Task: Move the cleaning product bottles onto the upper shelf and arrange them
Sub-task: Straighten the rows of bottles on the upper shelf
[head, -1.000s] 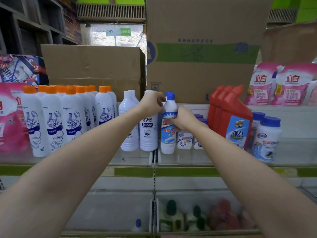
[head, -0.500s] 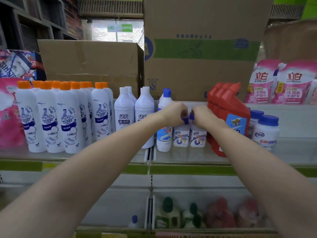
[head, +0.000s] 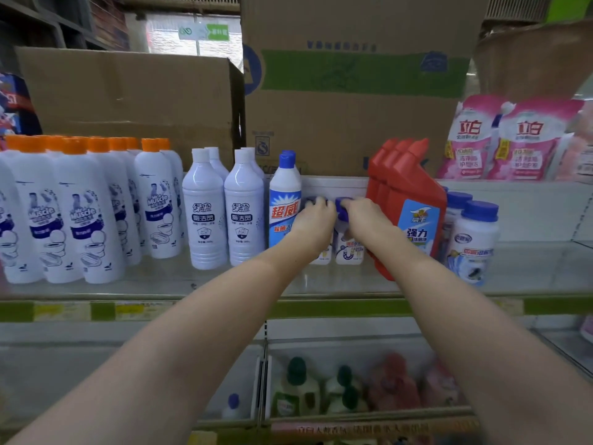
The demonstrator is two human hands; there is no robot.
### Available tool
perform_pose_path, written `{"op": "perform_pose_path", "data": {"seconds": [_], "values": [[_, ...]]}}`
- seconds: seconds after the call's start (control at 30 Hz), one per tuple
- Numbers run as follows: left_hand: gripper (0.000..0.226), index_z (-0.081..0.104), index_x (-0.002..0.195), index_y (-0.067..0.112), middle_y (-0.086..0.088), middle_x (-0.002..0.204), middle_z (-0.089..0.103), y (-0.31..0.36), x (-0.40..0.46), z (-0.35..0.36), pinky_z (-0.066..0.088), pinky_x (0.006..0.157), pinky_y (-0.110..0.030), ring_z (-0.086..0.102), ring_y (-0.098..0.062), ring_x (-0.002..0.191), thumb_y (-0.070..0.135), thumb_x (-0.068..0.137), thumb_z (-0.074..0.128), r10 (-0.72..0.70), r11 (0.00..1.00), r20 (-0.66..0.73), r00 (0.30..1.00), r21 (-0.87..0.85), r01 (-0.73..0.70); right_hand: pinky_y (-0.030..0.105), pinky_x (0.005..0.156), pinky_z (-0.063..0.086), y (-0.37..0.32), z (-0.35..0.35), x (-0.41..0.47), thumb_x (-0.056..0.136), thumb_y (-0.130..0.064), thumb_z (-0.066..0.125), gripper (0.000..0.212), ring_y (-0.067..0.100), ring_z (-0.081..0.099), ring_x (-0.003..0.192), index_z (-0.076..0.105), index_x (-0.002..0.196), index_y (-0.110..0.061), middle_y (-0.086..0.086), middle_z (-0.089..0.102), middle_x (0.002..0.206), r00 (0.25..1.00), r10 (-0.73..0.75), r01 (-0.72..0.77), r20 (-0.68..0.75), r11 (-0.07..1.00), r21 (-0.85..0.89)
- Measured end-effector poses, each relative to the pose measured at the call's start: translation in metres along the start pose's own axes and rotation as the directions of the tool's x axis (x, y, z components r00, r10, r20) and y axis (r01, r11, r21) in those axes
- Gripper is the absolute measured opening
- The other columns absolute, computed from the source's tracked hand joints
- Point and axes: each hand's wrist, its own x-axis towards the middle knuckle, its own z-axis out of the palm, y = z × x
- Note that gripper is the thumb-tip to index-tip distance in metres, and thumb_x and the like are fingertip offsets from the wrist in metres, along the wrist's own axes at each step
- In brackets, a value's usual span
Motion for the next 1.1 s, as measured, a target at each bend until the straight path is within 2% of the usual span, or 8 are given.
{"op": "perform_pose_path", "data": {"seconds": [0.37, 0.53, 0.67, 0.87, 0.97, 1.1], "values": [[0.059, 0.038, 0.140, 0.001, -0.021, 0.140, 0.042, 0.007, 0.005, 0.007, 0.049, 0.099, -0.041, 0.047, -0.037, 0.128, 0.006, 0.089, 0.067, -0.057, 0.998, -0.046, 0.997, -0.010, 0.057, 0.039, 0.084, 0.047, 0.002, 0.014, 0.000, 0.084, -0.002, 0.073, 0.044, 0.041, 0.060, 0.109, 0.058, 0.125, -0.008, 0.017, 0.052, 0.125, 0.997, 0.017, -0.014, -0.078, 0.999, 0.041], [0.060, 0.035, 0.142, 0.001, -0.022, 0.145, 0.037, 0.007, 0.000, 0.008, 0.046, 0.103, -0.042, 0.044, -0.038, 0.131, 0.004, 0.090, 0.065, -0.050, 0.998, -0.043, 0.998, -0.030, 0.049, 0.041, 0.094, 0.046, -0.002, 0.012, -0.009, 0.090, -0.001, 0.063, 0.052, 0.041, 0.056, 0.120, 0.048, 0.139, -0.006, 0.017, 0.045, 0.141, 0.998, 0.017, -0.014, -0.063, 0.999, 0.052], [0.045, 0.042, 0.136, 0.001, -0.021, 0.142, 0.039, 0.007, -0.009, -0.001, 0.045, 0.103, -0.042, 0.046, -0.037, 0.126, 0.000, 0.093, 0.057, -0.070, 0.989, -0.025, 0.997, -0.132, 0.066, 0.046, 0.093, 0.050, -0.006, 0.002, -0.021, 0.090, 0.002, 0.058, 0.046, 0.042, 0.058, 0.113, 0.048, 0.134, -0.007, 0.018, 0.042, 0.134, 0.998, 0.041, -0.033, -0.056, 0.989, 0.145], [0.030, 0.056, 0.118, 0.003, -0.017, 0.123, 0.056, 0.007, -0.023, -0.022, 0.051, 0.092, -0.041, 0.056, -0.033, 0.112, -0.001, 0.089, 0.059, 0.017, 0.955, -0.050, 0.999, -0.295, -0.031, 0.045, 0.094, 0.048, 0.003, -0.021, -0.054, 0.090, 0.004, 0.055, 0.031, 0.039, 0.056, 0.110, 0.058, 0.119, -0.005, 0.018, 0.052, 0.121, 0.985, 0.051, -0.014, -0.166, 0.976, 0.218], [0.032, 0.060, 0.118, 0.005, -0.015, 0.115, 0.064, 0.014, -0.027, -0.039, 0.056, 0.085, -0.045, 0.063, -0.032, 0.101, -0.002, 0.086, 0.058, 0.022, 0.911, -0.003, 1.000, -0.413, -0.021, 0.043, 0.091, 0.047, 0.014, -0.037, -0.074, 0.092, 0.002, 0.053, 0.024, 0.038, 0.055, 0.107, 0.060, 0.114, -0.005, 0.018, 0.053, 0.118, 0.975, 0.088, -0.035, -0.206, 0.969, 0.245], [0.030, 0.064, 0.115, 0.006, -0.014, 0.112, 0.068, 0.033, -0.032, -0.053, 0.057, 0.084, -0.043, 0.065, -0.033, 0.098, 0.002, 0.086, 0.058, 0.030, 0.834, 0.026, 0.999, -0.551, -0.011, 0.046, 0.092, 0.050, 0.037, -0.051, -0.103, 0.093, -0.005, 0.057, 0.019, 0.035, 0.058, 0.107, 0.060, 0.110, -0.011, 0.014, 0.055, 0.119, 0.968, 0.183, -0.138, -0.173, 0.960, 0.244]]}}
